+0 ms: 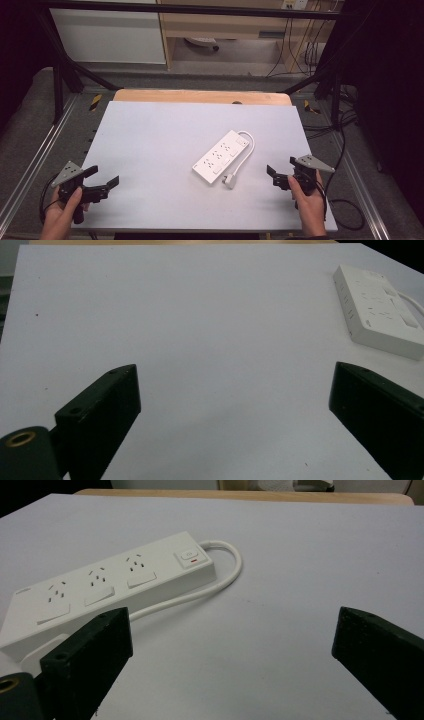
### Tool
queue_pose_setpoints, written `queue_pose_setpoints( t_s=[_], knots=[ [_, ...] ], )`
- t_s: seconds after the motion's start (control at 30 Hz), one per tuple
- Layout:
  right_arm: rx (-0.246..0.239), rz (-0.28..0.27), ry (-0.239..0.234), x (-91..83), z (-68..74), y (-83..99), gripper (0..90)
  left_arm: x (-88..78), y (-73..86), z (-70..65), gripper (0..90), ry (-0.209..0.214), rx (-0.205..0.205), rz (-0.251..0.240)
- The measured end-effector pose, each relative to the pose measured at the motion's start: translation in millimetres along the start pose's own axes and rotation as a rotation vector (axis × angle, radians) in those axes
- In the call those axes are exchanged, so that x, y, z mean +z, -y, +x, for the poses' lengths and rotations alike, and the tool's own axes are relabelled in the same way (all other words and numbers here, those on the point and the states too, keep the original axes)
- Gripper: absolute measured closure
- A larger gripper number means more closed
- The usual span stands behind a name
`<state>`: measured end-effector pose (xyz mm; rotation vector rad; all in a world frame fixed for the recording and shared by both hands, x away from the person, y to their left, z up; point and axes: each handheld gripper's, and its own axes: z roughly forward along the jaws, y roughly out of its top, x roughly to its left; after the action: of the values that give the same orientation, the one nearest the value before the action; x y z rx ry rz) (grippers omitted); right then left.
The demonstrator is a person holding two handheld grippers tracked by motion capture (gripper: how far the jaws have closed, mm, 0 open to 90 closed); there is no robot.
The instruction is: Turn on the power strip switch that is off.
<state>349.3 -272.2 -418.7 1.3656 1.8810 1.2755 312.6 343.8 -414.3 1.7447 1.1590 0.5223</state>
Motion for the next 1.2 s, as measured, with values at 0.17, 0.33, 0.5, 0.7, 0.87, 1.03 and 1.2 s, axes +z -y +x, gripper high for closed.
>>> queue_pose_setpoints(
  t_s=[0.17, 0.33, 0.5, 0.7, 0.87, 1.03, 1.2],
  knots=[
    [-0.018, 0.005, -0.019, 3.6, 6.9, -8.4, 3.4, 0.4, 0.5, 0.4, 6.3, 0.0, 0.001, 0.004],
    [-0.041, -0.032, -0.01, 3.1, 11.3, -19.9, 2.9, 0.3, 0.7, 0.7, 6.3, -0.004, -0.008, 0.006],
    [-0.042, -0.075, 0.01, 3.7, 11.8, -27.7, 3.1, 0.5, 0.7, 0.6, 6.3, -0.006, -0.007, 0.006],
    [-0.032, -0.119, 0.014, 5.1, 16.6, -38.2, 3.5, 0.5, 0.9, 0.3, 6.2, -0.007, -0.002, 0.009],
    [-0.05, -0.097, -0.027, 8.0, 23.3, -50.5, 3.0, 1.4, 1.1, 0.3, 6.3, -0.014, 0.001, 0.017],
    [-0.068, -0.083, -0.037, 13.3, 27.0, -61.3, 3.2, 1.2, 1.2, -0.1, 6.2, -0.016, 0.003, 0.019],
    [-0.083, -0.08, -0.057, 20.4, 32.7, -67.6, 3.2, 0.7, 1.3, 0.0, 6.2, -0.017, 0.005, 0.018]
  ],
)
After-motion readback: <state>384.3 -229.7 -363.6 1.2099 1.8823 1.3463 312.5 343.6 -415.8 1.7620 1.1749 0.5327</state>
